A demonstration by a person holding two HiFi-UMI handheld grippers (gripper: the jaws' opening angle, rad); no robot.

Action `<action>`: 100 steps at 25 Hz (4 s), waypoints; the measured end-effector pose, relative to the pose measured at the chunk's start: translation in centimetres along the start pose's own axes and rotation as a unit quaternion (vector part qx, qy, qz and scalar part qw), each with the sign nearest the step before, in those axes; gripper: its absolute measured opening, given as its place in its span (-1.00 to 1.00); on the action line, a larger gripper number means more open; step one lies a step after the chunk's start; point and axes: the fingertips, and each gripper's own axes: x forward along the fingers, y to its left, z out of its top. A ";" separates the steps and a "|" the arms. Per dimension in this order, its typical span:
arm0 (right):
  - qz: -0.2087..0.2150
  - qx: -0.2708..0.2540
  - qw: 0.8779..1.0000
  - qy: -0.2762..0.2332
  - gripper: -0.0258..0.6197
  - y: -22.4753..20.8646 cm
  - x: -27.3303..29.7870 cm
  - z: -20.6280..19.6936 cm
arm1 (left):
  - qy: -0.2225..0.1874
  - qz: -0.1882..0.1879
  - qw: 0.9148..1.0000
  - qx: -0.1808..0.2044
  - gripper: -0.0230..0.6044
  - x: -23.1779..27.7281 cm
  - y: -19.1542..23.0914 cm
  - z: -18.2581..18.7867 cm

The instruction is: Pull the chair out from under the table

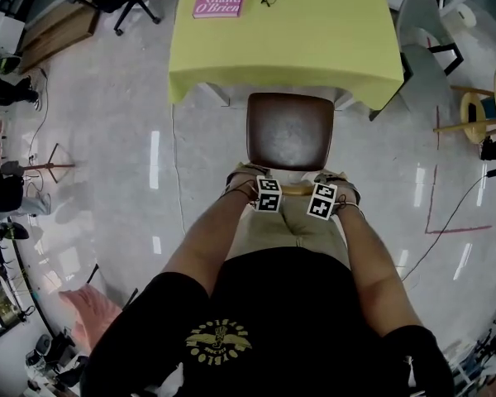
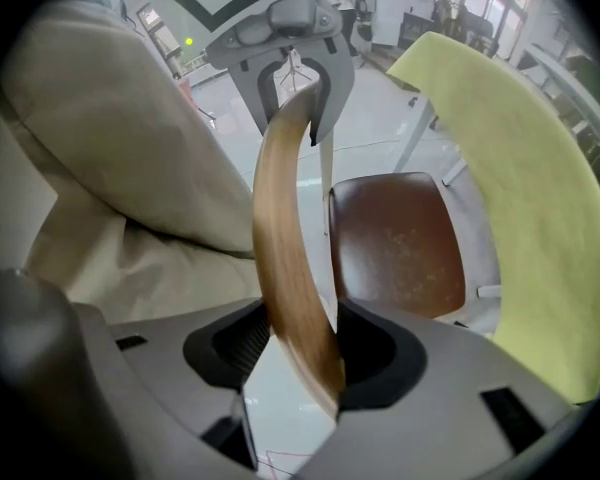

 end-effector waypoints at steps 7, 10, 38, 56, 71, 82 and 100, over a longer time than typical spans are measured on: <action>0.002 0.017 1.000 -0.002 -0.30 2.8 0.3 0.0 | 0.000 -0.001 1.000 0.016 -0.40 0.4 -2.3 0.1; 0.012 0.015 1.000 -0.003 -0.30 4.1 0.5 0.0 | -0.002 -0.003 1.000 0.017 -0.40 0.7 -3.6 0.2; 0.037 0.216 0.963 -0.158 -0.33 6.1 -4.1 1.0 | -0.272 0.038 0.896 -0.348 -0.66 -8.0 -4.2 -0.2; -0.164 0.337 0.799 -0.470 -0.89 -4.6 -25.9 8.4 | -0.487 0.238 0.724 -0.426 -0.90 -29.6 3.7 -0.8; -0.237 0.293 0.750 -0.543 -0.89 -5.4 -38.3 10.2 | -0.547 0.323 0.692 -0.343 -0.90 -42.8 3.1 0.5; -0.256 0.249 0.726 -0.587 -0.89 -4.4 -46.6 13.0 | -0.581 0.390 0.630 -0.336 -0.90 -51.3 1.7 -1.3; -0.295 0.241 0.712 -0.590 -0.89 -4.5 -50.3 11.9 | -0.600 0.443 0.579 -0.329 -0.90 -56.2 0.4 -3.4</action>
